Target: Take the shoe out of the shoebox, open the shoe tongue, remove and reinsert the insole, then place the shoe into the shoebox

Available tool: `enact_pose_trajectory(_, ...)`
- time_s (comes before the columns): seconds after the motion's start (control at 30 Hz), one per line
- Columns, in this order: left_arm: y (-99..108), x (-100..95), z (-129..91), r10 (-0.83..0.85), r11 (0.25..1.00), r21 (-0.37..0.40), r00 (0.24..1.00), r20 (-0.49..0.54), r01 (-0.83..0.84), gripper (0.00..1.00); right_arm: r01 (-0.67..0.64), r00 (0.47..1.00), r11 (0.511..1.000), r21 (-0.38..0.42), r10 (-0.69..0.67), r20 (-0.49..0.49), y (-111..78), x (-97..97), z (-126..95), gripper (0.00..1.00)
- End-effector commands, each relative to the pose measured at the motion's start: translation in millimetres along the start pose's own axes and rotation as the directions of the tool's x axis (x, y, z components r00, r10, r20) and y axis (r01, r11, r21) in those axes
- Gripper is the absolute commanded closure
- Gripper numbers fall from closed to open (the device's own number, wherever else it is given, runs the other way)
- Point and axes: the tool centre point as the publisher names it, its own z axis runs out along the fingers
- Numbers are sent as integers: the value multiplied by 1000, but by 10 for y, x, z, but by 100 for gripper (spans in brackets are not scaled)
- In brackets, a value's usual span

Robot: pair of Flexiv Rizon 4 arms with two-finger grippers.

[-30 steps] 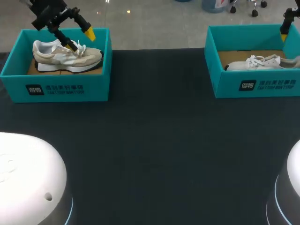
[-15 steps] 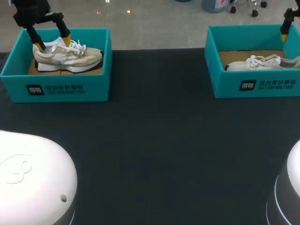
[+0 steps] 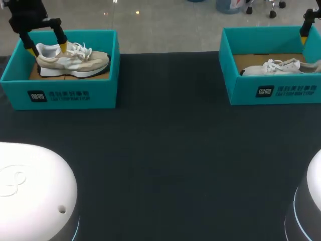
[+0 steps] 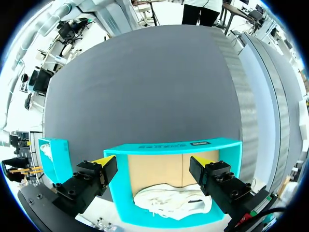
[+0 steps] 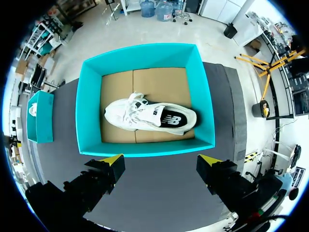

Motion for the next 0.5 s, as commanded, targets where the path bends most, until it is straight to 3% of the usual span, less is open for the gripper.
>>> enact_pose_trajectory(0.03, -24, 20, 3, 2, 1000, -6, 1000, 1, -2, 0, 0, 1000, 1000, -1, 0, -1, -4, -3, 1, 0)
enact_pose_trajectory(0.27, -24, 20, 3, 2, 1000, -6, 1000, 1, -2, 0, 0, 1000, 1000, -1, 0, -1, -4, -3, 1, 0)
enact_pose_trajectory(0.5, 241, 448, 126, -106, 992, -91, 972, -208, 89, 0, 0, 1000, 1000, -1, 0, -1, -4, -3, 1, 0)
